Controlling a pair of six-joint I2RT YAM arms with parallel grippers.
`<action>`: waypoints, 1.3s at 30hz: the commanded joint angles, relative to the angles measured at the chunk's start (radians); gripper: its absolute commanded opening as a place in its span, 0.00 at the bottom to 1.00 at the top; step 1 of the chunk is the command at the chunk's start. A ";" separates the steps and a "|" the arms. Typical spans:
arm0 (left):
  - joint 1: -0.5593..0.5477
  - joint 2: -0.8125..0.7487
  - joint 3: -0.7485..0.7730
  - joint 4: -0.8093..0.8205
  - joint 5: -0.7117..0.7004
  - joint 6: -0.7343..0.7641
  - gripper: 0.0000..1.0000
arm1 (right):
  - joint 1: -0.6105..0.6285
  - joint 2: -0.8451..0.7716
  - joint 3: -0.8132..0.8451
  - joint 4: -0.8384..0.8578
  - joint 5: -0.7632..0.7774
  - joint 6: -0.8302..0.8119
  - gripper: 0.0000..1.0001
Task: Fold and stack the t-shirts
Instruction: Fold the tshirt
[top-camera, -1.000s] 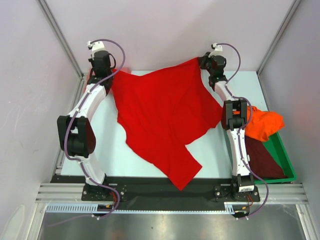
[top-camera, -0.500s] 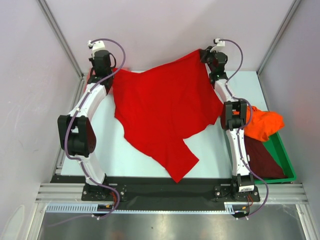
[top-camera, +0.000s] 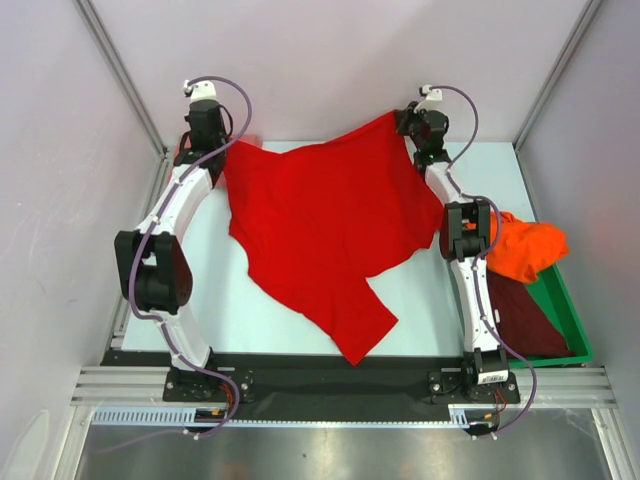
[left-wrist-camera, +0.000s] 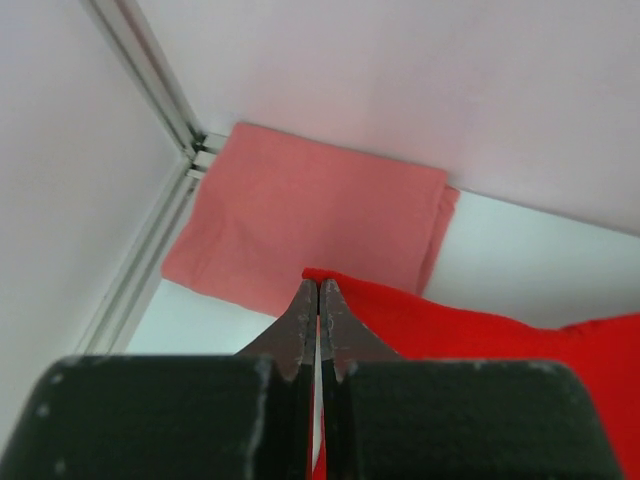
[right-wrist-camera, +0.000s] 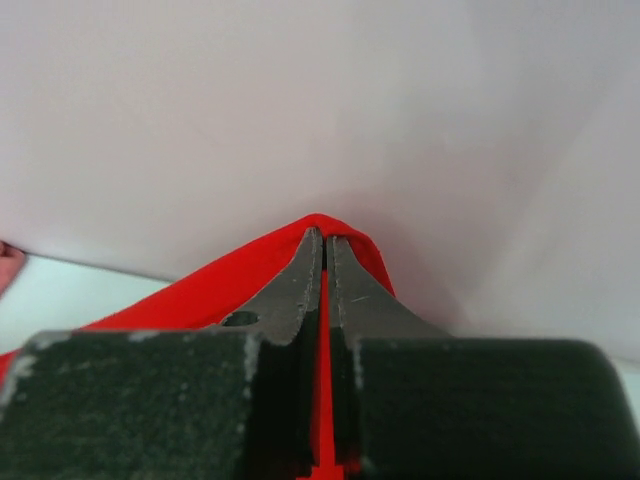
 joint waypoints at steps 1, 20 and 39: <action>-0.008 -0.042 0.087 -0.097 0.088 -0.050 0.00 | -0.032 -0.108 -0.062 -0.030 -0.013 -0.017 0.00; -0.114 -0.231 -0.184 -0.254 0.168 -0.308 0.00 | -0.092 -0.237 -0.131 -0.326 -0.117 0.096 0.01; -0.143 -0.564 -0.580 -0.155 0.361 -0.484 0.00 | -0.150 -0.306 -0.151 -0.651 -0.245 0.148 0.00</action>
